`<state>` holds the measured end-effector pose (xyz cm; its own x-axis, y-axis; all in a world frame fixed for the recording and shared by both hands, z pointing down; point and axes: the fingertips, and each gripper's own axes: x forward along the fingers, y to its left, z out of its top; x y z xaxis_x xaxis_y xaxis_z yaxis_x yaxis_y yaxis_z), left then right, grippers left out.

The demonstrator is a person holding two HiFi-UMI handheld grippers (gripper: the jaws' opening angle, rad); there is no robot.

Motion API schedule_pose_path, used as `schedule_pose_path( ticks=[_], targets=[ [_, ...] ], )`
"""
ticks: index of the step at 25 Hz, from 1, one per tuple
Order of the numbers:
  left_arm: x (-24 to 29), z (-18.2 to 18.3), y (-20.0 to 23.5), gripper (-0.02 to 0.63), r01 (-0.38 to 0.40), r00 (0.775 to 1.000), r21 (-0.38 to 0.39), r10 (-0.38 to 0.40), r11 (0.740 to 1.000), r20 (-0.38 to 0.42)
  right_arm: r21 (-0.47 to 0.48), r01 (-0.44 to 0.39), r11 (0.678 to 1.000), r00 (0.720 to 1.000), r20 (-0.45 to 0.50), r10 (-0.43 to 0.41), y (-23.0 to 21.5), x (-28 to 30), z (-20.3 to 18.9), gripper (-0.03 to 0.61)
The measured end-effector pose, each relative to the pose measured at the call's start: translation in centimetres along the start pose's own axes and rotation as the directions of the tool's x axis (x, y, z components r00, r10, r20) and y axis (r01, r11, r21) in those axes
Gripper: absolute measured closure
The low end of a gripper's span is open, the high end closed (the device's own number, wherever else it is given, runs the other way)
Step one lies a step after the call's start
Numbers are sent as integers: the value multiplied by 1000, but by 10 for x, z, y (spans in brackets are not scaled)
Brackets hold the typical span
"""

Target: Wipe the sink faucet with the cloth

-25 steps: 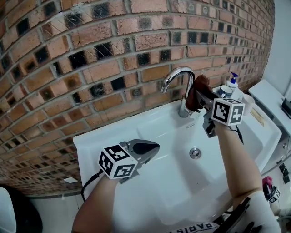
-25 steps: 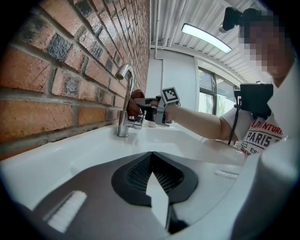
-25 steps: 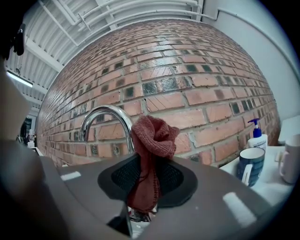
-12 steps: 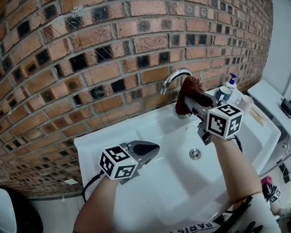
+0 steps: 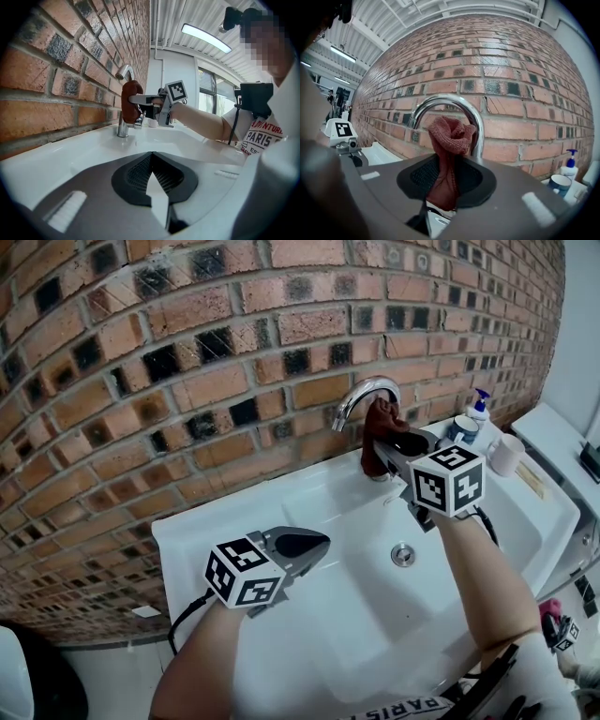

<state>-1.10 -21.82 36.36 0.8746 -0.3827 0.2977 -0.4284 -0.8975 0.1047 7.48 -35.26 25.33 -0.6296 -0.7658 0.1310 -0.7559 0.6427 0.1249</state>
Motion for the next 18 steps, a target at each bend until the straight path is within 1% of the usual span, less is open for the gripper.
schedule_pose_path(
  ticks=[2, 5, 11, 18],
  targets=[
    [0, 0, 0, 607, 0, 1000, 0, 0, 1000, 0, -5, 11, 1000, 999, -31, -12, -5, 3, -9, 485],
    [0, 1, 0, 607, 0, 1000, 0, 0, 1000, 1, 3, 23, 1000, 998, -51, -23, -10, 6, -20, 484],
    [0, 1, 0, 607, -1, 1000, 0, 1, 1000, 1, 5, 56, 998, 996, -63, -56, -18, 7, -21, 482],
    [0, 0, 0, 607, 1, 1000, 0, -1, 1000, 1, 15, 69, 997, 996, -65, -68, -20, 7, -20, 482]
  ],
)
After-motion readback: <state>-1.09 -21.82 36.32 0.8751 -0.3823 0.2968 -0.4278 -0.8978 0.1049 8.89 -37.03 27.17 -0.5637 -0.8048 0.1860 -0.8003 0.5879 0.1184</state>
